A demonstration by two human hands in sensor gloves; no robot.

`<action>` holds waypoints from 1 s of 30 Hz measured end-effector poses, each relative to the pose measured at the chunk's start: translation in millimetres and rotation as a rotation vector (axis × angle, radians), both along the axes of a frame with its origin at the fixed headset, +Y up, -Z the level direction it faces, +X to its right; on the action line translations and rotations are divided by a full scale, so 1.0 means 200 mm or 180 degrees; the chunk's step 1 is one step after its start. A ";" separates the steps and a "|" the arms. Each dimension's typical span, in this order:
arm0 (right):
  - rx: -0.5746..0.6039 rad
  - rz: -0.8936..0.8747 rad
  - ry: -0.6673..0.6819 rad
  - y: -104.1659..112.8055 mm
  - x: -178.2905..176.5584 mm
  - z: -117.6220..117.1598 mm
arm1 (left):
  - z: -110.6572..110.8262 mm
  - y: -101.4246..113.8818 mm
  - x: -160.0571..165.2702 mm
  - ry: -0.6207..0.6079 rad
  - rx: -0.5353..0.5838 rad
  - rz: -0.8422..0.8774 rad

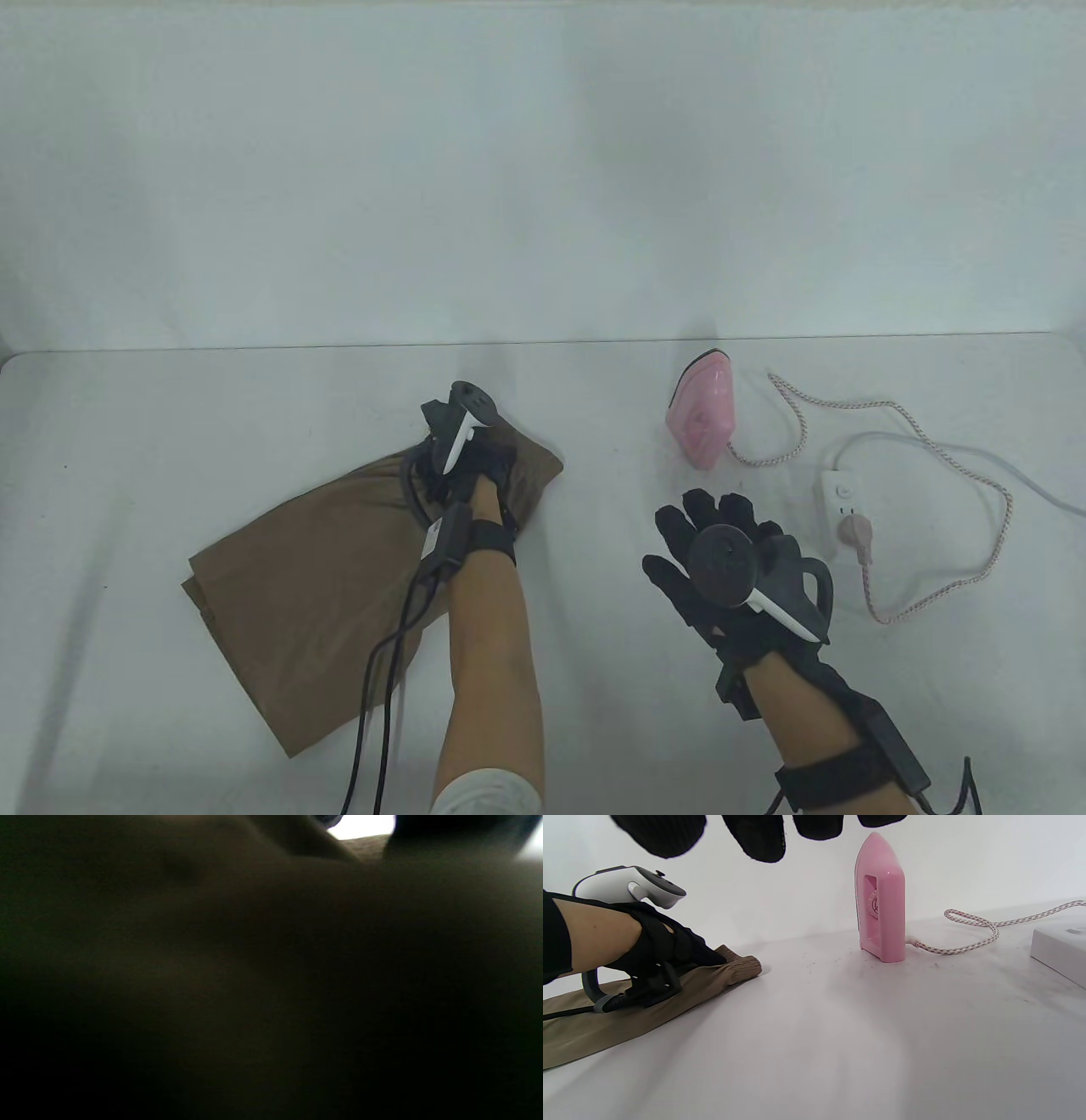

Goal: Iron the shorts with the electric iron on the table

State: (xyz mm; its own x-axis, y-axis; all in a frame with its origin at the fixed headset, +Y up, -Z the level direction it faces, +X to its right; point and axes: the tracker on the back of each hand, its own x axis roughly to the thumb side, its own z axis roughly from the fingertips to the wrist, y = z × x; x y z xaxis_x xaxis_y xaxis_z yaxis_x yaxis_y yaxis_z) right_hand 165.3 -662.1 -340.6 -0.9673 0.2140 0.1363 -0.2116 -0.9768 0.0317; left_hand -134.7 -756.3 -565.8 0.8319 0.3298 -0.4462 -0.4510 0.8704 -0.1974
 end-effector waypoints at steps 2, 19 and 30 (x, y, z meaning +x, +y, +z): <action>-0.0016 0.0016 0.0005 0.00 0.00 0.00 | 0.00 0.00 -0.01 -0.0146 -0.0356 0.0159; -0.0007 -0.0175 -0.0109 -0.01 0.06 0.00 | 0.33 0.57 0.01 -0.0462 0.1423 0.0931; -0.0005 -0.0188 -0.0134 -0.02 0.09 -0.01 | 0.85 0.83 -0.05 -0.1001 0.2188 0.2962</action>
